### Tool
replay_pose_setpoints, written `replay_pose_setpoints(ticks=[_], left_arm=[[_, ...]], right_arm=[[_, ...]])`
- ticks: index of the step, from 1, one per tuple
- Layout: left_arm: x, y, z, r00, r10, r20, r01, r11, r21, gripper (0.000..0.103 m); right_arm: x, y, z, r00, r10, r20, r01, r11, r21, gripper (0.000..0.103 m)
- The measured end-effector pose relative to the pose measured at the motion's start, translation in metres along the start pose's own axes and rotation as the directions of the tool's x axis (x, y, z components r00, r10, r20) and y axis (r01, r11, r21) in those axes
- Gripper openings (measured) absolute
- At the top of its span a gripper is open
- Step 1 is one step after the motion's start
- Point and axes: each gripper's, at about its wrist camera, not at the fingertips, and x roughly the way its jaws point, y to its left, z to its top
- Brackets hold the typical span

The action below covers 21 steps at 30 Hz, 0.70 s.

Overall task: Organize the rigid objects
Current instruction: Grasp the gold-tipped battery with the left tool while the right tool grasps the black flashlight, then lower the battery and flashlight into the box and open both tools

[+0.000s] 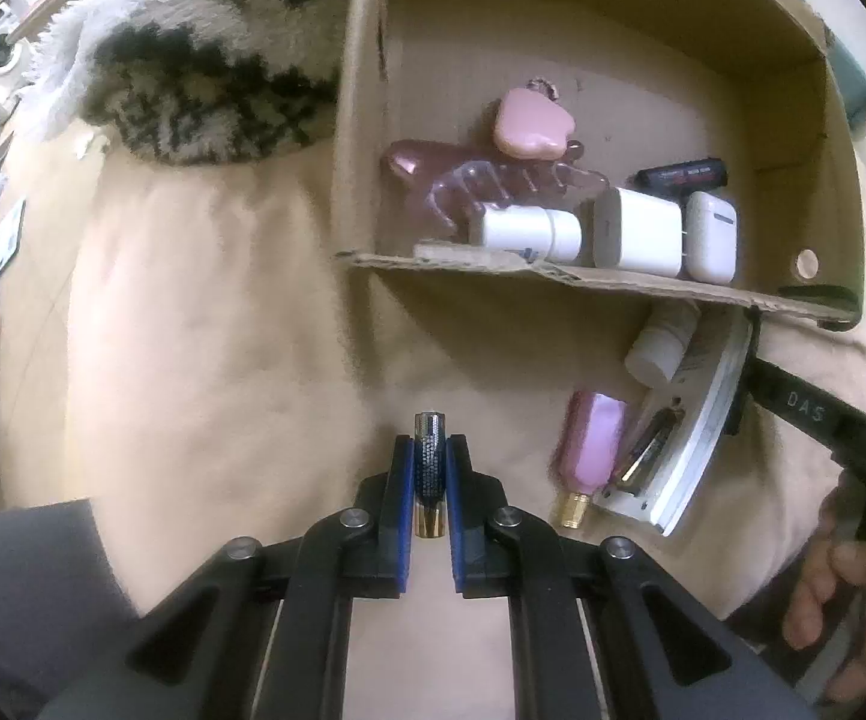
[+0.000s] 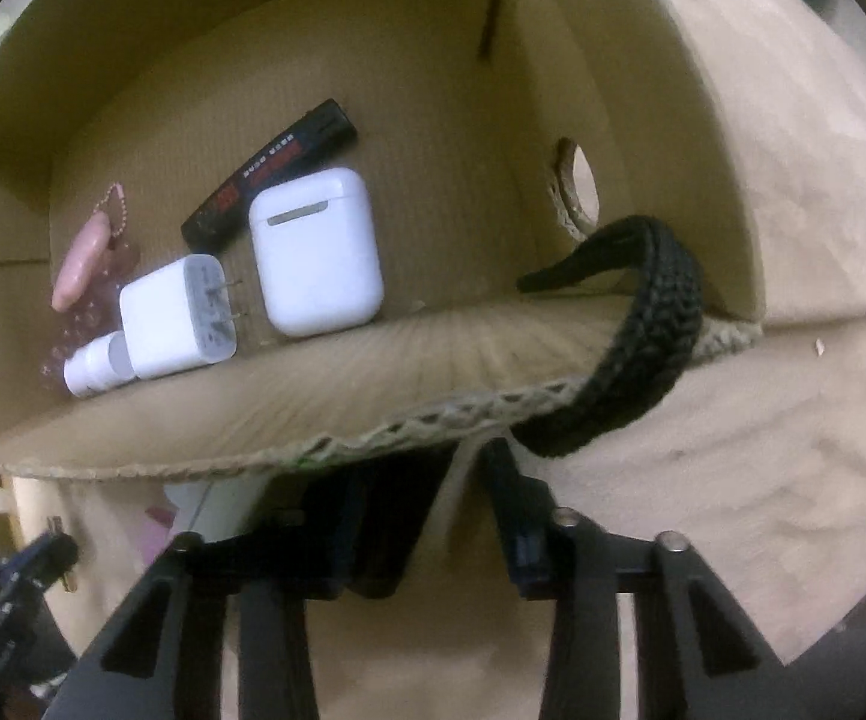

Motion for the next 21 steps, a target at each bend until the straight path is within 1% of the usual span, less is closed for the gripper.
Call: replay_pose_setpoints(ticks=[1, 2, 3, 8, 11, 16, 17, 21], left_arm=[[0.0, -0.001, 0.0, 1.0, 0.003, 0.002, -0.003, 1.0, 0.003, 0.009], [0.001, 0.0, -0.001, 1.0, 0.005, 0.004, -0.005, 1.0, 0.005, 0.009], [0.0, 0.0, -0.001, 1.0, 0.007, 0.007, -0.007, 1.0, 0.003, 0.009], [-0.008, 0.008, -0.005, 1.0, 0.014, 0.027, -0.013, 0.999, -0.032, 0.009], [-0.015, 0.013, -0.008, 0.999, 0.007, 0.043, -0.004, 0.998, -0.058, 0.009], [-0.024, 0.013, -0.015, 0.997, -0.002, 0.071, 0.007, 0.997, -0.074, 0.009], [-0.026, 0.013, -0.017, 0.997, -0.001, 0.075, 0.007, 0.997, -0.075, 0.009], [-0.032, 0.016, -0.02, 0.995, 0.001, 0.096, 0.006, 0.997, -0.079, 0.009]], right_arm=[[-0.001, -0.001, 0.0, 1.0, -0.004, 0.005, 0.004, 1.0, 0.0, 0.025], [-0.001, -0.002, -0.001, 1.0, -0.003, 0.007, 0.003, 1.0, 0.005, 0.021], [-0.002, -0.004, -0.002, 1.0, 0.001, 0.011, -0.001, 1.0, 0.012, 0.02], [-0.014, -0.009, -0.013, 0.999, 0.028, 0.025, -0.029, 0.999, 0.039, 0.02], [-0.027, -0.009, -0.025, 0.998, 0.047, 0.052, -0.049, 0.997, 0.055, 0.02], [-0.05, -0.012, -0.044, 0.99, 0.103, 0.1, -0.111, 0.99, 0.086, 0.02], [-0.056, -0.016, -0.051, 0.988, 0.116, 0.103, -0.125, 0.989, 0.085, 0.02], [-0.071, -0.014, -0.069, 0.979, 0.15, 0.137, -0.16, 0.985, 0.061, 0.02]])
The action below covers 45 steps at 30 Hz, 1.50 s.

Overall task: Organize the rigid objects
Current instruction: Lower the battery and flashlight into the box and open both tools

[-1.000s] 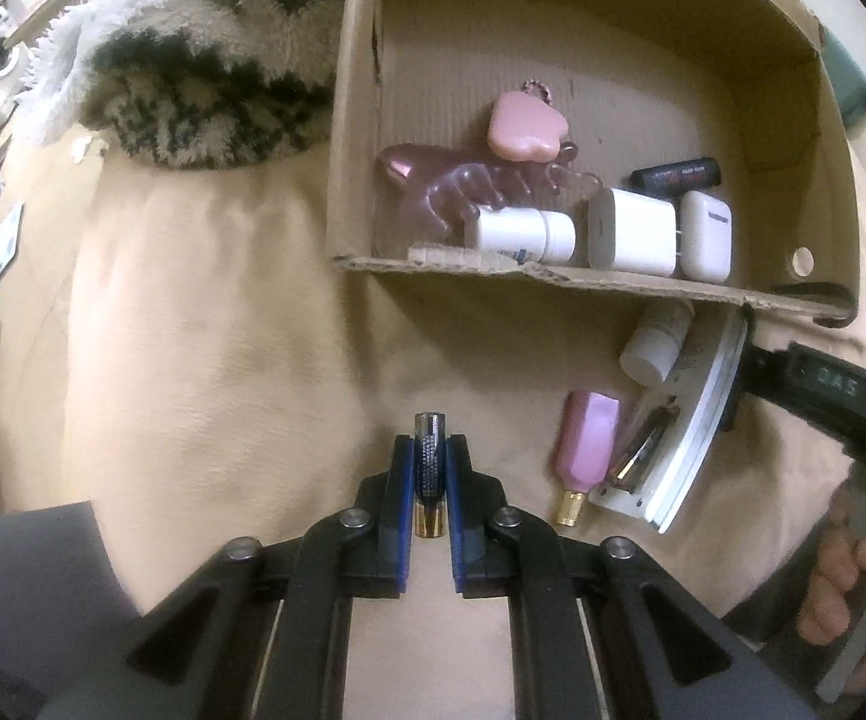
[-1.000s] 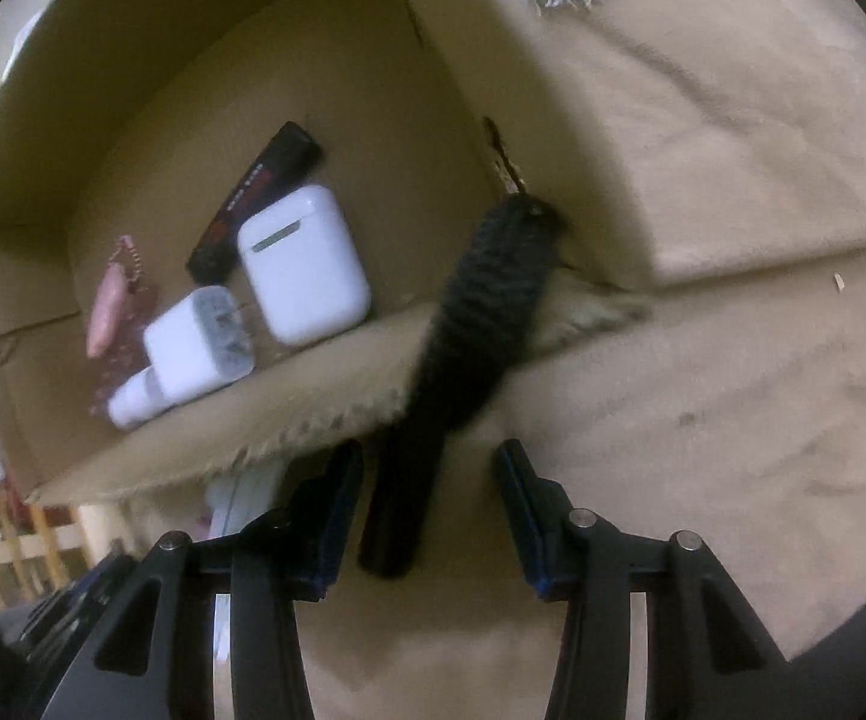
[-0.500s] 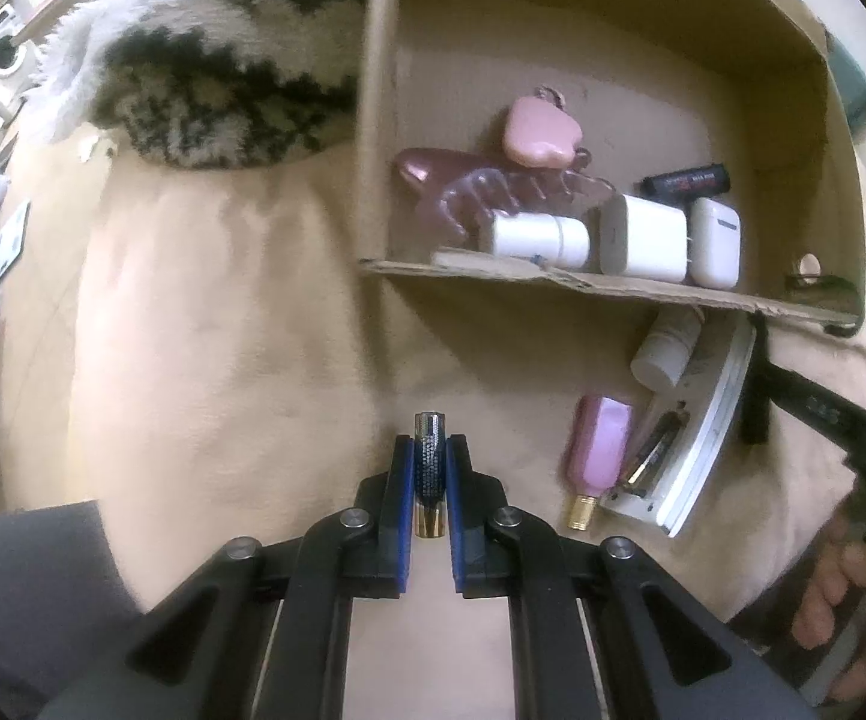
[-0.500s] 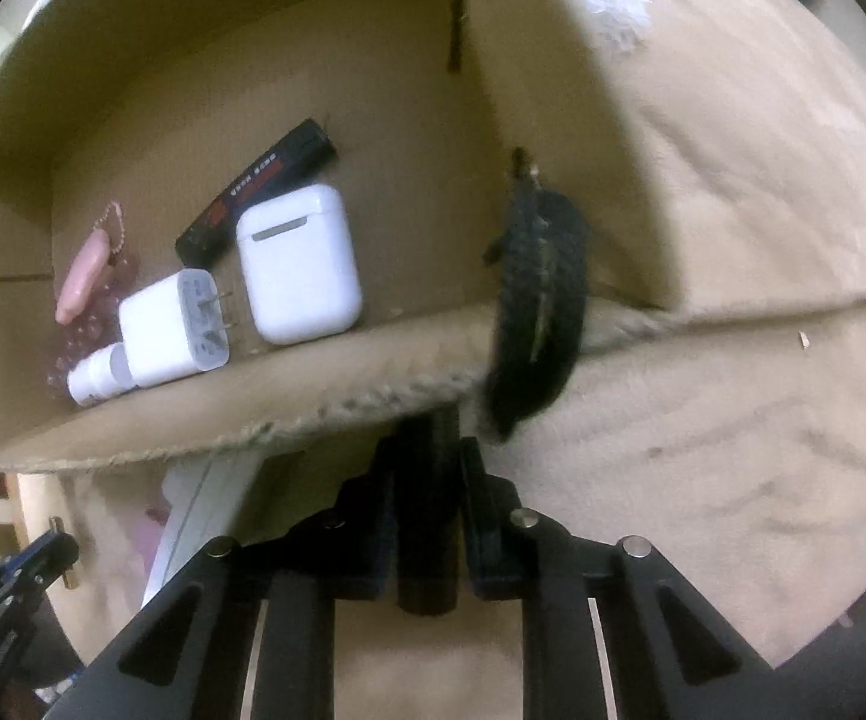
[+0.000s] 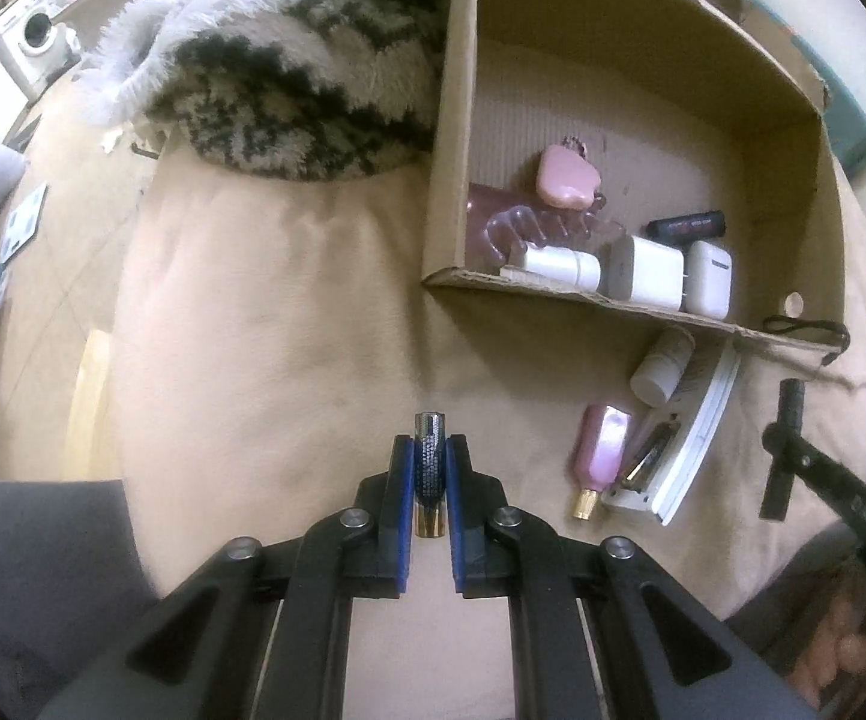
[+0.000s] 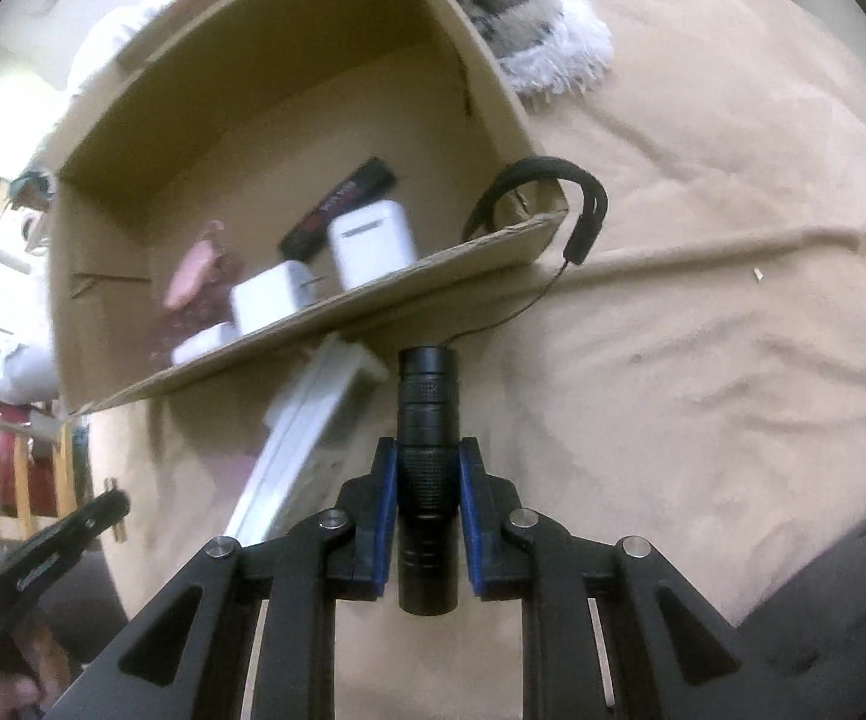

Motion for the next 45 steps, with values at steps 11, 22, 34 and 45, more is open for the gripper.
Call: replay_pose_setpoints(ticks=[11, 22, 34, 45], left_arm=[[-0.059, 0.003, 0.005, 0.982, -0.021, 0.19, 0.025, 1.0, -0.017, 0.009], [-0.105, -0.02, 0.059, 0.951, -0.071, 0.301, 0.069, 0.997, 0.018, 0.009], [-0.075, -0.059, 0.112, 0.954, -0.121, 0.275, 0.098, 0.991, 0.096, 0.009], [0.005, -0.074, 0.118, 0.971, -0.092, 0.222, 0.065, 0.99, 0.125, 0.009]], right_arm=[[-0.084, 0.02, 0.023, 0.962, 0.135, 0.239, -0.096, 0.981, -0.167, 0.02], [-0.12, 0.032, 0.096, 0.91, 0.326, 0.256, -0.276, 0.937, -0.214, 0.02], [-0.078, 0.04, 0.156, 0.898, 0.392, 0.198, -0.353, 0.913, -0.204, 0.02], [0.023, 0.029, 0.156, 0.974, 0.221, 0.039, -0.213, 0.966, -0.144, 0.02]])
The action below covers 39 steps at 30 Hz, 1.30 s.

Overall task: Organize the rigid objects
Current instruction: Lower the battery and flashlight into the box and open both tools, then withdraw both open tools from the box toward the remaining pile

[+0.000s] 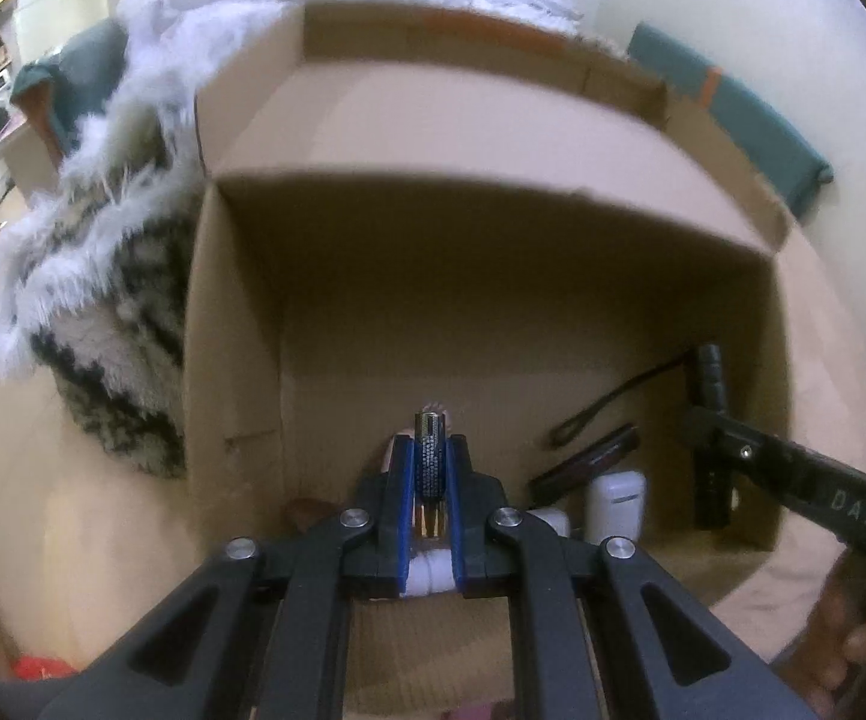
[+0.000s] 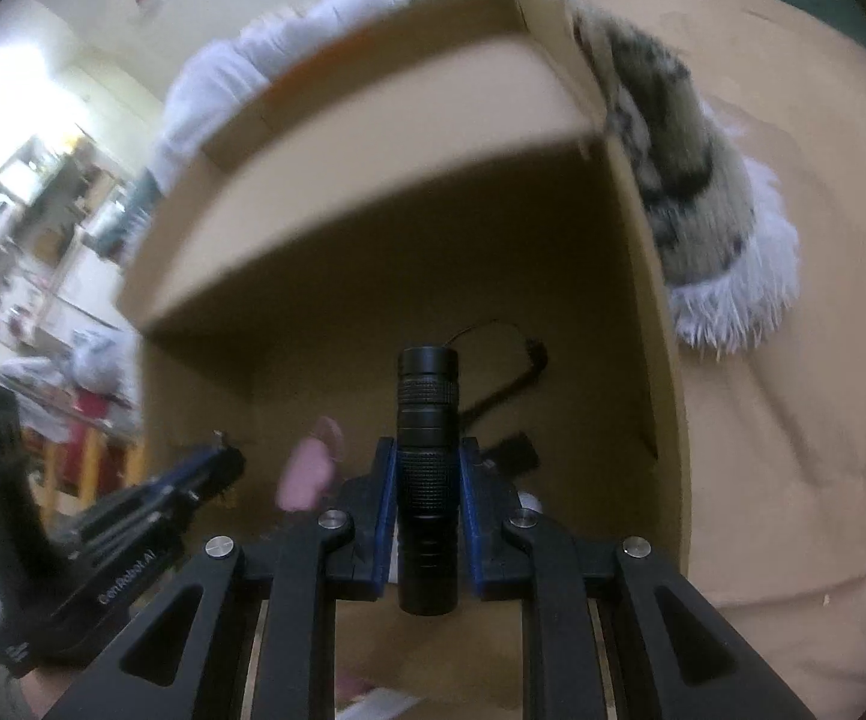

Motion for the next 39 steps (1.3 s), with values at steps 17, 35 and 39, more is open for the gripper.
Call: replay_pose_setpoints(ticks=[17, 35, 39], left_arm=[[0.027, -0.004, -0.004, 0.998, 0.056, -0.039, -0.056, 0.998, 0.005, 0.009], [0.023, -0.016, -0.008, 0.997, 0.074, -0.039, -0.073, 0.997, 0.022, 0.04], [0.015, -0.022, -0.008, 0.997, 0.078, -0.011, -0.077, 0.997, 0.029, 0.064]], right_arm=[[0.046, -0.005, -0.012, 0.984, -0.074, -0.159, 0.078, 0.997, 0.018, 0.02], [0.015, -0.001, 0.004, 0.999, 0.046, -0.018, -0.045, 0.999, 0.027, 0.065], [0.007, 0.006, 0.007, 0.998, 0.069, 0.015, -0.069, 0.998, 0.003, 0.074]])
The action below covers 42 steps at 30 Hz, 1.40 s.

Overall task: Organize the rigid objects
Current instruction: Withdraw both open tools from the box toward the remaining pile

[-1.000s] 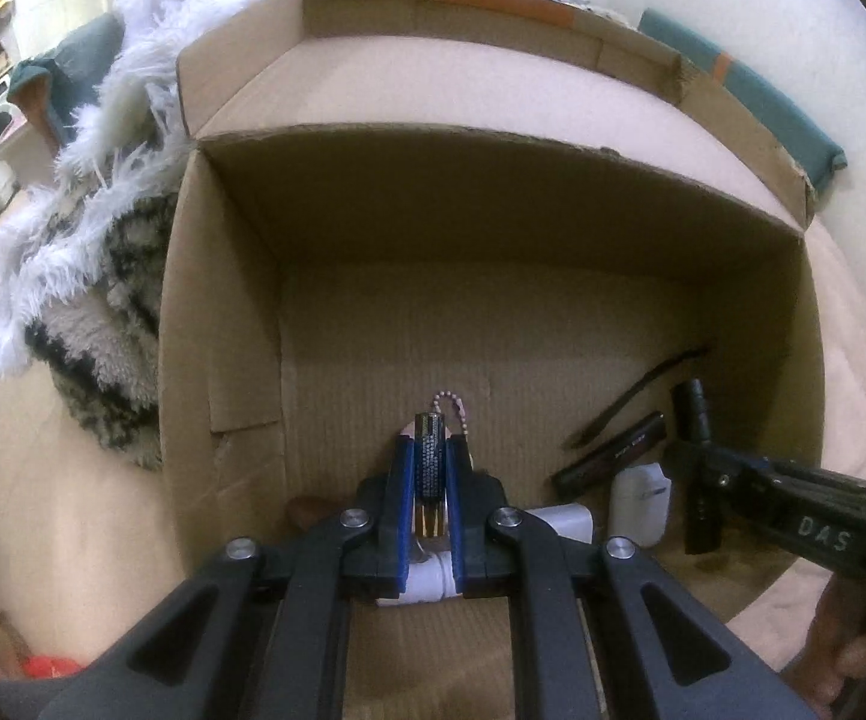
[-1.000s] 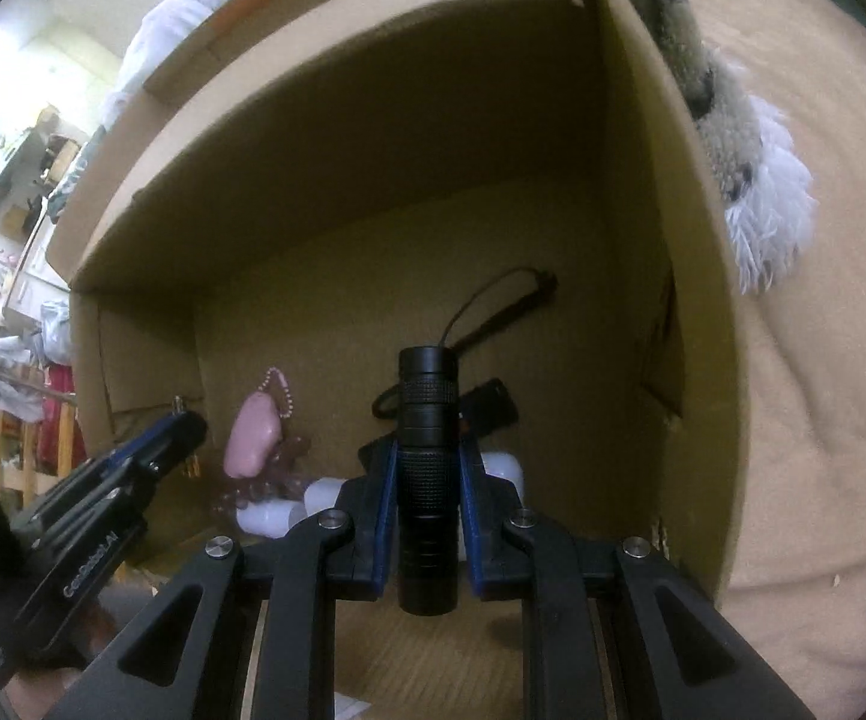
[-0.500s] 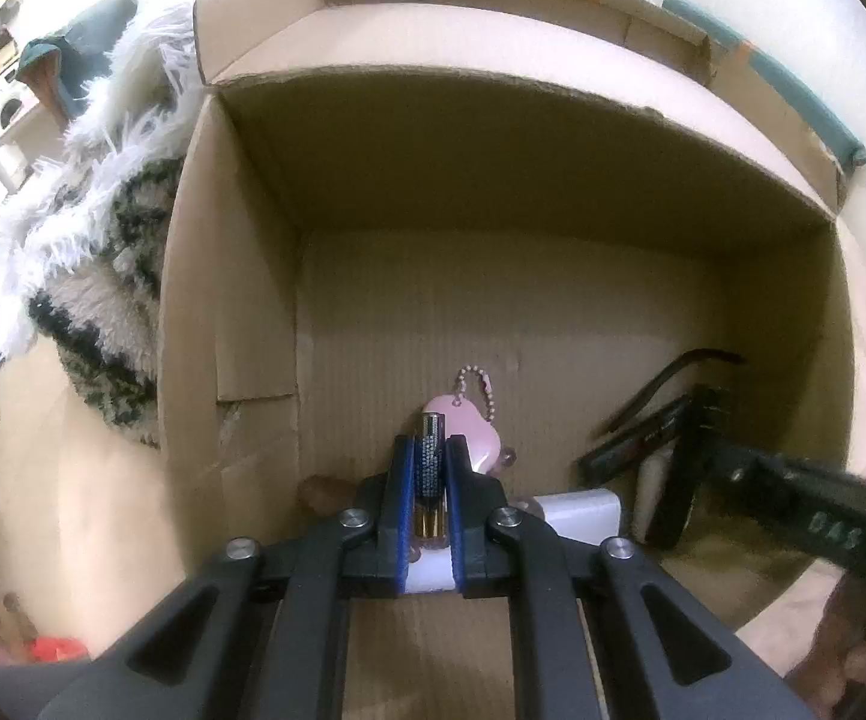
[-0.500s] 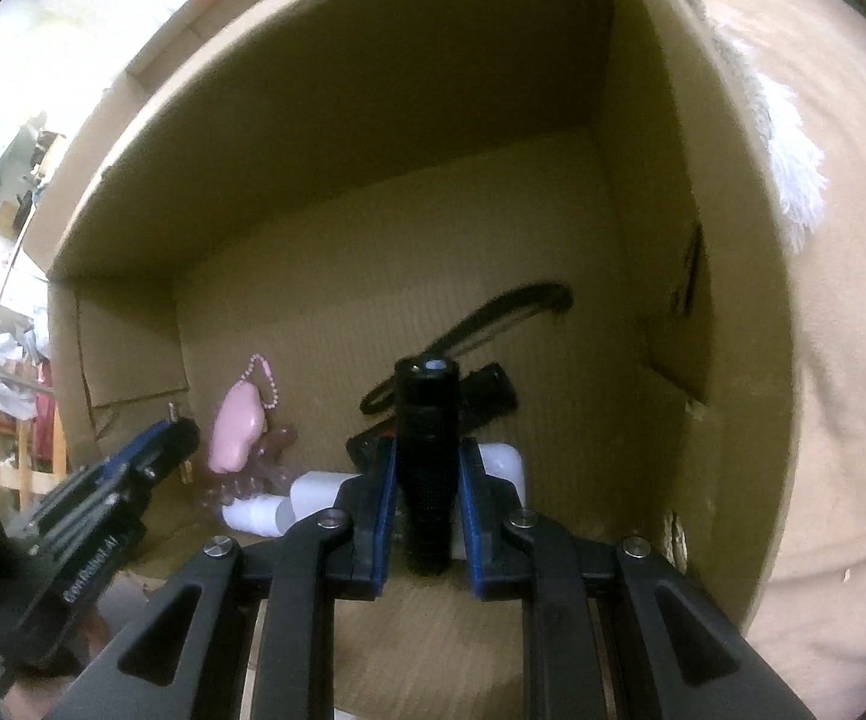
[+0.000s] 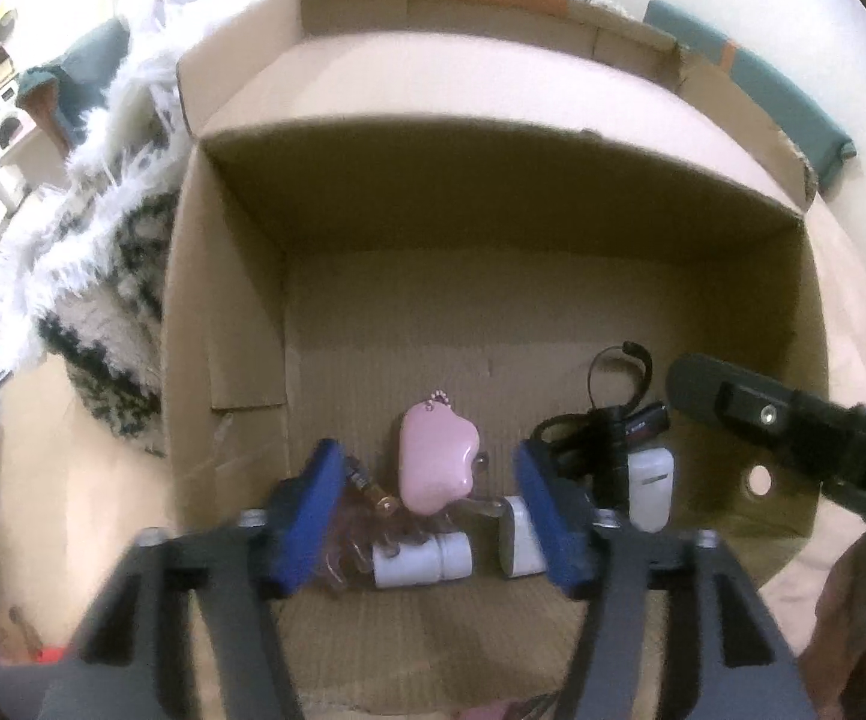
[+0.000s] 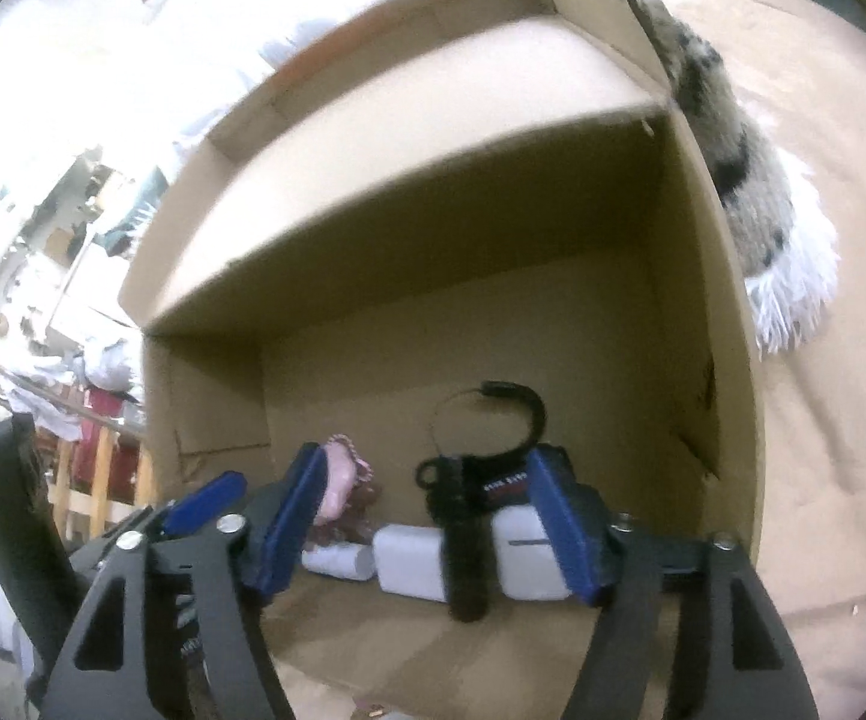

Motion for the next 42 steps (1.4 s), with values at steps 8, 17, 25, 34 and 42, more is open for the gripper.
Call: replay_pose_setpoints(ticks=[8, 17, 25, 34, 42], left_arm=[[-0.015, 0.001, 0.0, 0.999, 0.029, 0.022, -0.028, 1.0, -0.007, 0.065], [-0.023, 0.009, 0.003, 0.999, 0.043, 0.034, -0.043, 0.999, 0.001, 0.065], [-0.053, 0.014, -0.003, 0.996, 0.034, 0.084, -0.034, 0.999, -0.001, 0.065], [-0.078, 0.033, -0.018, 0.995, 0.023, 0.092, -0.019, 0.999, -0.044, 0.065], [-0.093, 0.046, -0.044, 0.996, 0.028, 0.082, -0.024, 0.998, -0.06, 0.065]], right_arm=[[-0.013, 0.014, 0.001, 0.993, -0.068, 0.096, 0.073, 0.996, -0.055, 0.086], [-0.032, 0.013, 0.001, 0.989, -0.023, 0.146, 0.028, 0.999, -0.039, 0.103], [-0.058, 0.01, -0.008, 0.978, -0.049, 0.201, 0.054, 0.998, -0.021, 0.103], [-0.081, 0.003, -0.031, 0.973, -0.069, 0.22, 0.067, 0.998, 0.015, 0.103], [-0.088, -0.001, -0.066, 0.982, -0.079, 0.172, 0.071, 0.996, 0.049, 0.103]])
